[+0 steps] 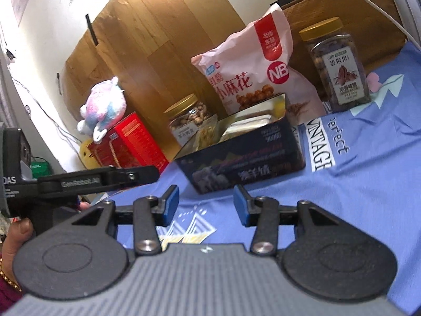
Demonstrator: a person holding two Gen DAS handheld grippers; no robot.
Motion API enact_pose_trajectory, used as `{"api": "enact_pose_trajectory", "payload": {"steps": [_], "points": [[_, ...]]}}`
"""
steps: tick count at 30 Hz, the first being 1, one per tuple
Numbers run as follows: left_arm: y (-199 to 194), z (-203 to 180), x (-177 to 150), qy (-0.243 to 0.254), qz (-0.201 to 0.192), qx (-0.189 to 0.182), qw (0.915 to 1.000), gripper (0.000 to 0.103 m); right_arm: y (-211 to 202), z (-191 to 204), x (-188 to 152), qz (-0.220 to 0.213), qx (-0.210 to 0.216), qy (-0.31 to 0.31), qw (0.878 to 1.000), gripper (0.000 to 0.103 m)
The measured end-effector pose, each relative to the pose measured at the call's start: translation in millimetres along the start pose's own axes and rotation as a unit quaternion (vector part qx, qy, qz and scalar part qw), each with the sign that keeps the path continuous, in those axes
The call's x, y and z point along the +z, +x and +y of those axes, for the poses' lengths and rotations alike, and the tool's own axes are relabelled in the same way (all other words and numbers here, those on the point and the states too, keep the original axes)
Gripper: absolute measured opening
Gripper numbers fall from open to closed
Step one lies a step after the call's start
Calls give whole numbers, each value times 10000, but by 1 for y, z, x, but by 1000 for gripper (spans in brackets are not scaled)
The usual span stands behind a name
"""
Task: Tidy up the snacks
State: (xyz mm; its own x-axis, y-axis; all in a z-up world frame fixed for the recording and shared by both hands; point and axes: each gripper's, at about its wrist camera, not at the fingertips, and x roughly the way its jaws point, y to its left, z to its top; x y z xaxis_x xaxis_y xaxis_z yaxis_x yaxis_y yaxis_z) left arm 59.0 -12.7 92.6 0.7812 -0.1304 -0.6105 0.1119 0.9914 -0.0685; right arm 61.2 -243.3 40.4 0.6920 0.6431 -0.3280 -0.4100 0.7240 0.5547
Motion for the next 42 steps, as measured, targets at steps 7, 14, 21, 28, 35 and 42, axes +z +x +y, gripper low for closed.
{"api": "enact_pose_trajectory", "payload": {"steps": [7, 14, 21, 28, 35, 42], "points": [[-18, 0, -22, 44, 23, 289, 9996, 103, -19, 16, -18, -52, 104, -57, 9999, 50], [-32, 2, -37, 41, -25, 401, 9992, 103, -32, 26, -22, -130, 106, -99, 9998, 51], [-42, 2, -50, 176, -110, 753, 9969, 103, -42, 33, -25, -233, 63, -123, 9996, 57], [-52, 1, -54, 254, -314, 1010, 9941, 103, -45, 37, -28, -238, 30, -117, 9996, 58], [-54, -9, -56, 548, -527, 1463, 9863, 103, -46, 35, -28, -251, -9, -83, 9997, 59], [-42, -11, -59, 528, -302, 1083, 9923, 103, -44, 28, -30, -242, -79, -5, 9997, 60]]}}
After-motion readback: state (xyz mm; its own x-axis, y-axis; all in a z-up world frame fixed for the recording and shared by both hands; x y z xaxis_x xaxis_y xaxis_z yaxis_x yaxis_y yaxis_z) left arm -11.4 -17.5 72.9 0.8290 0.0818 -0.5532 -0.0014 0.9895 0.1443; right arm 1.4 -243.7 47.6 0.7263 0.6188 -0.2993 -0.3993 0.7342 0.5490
